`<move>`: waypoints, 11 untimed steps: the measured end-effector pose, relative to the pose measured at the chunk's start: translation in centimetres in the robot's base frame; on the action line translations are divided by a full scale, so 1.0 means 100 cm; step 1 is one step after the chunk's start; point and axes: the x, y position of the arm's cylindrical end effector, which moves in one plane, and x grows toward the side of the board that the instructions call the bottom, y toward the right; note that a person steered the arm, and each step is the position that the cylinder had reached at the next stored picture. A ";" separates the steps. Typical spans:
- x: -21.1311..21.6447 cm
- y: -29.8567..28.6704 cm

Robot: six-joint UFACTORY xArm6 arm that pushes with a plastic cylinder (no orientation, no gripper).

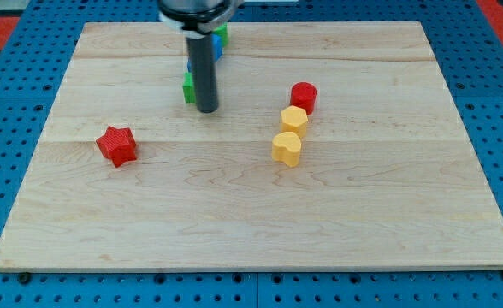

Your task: Push the red star below the yellow heart

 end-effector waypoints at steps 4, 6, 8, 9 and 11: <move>0.075 -0.101; 0.072 -0.014; 0.107 0.054; 0.114 0.070; 0.130 0.071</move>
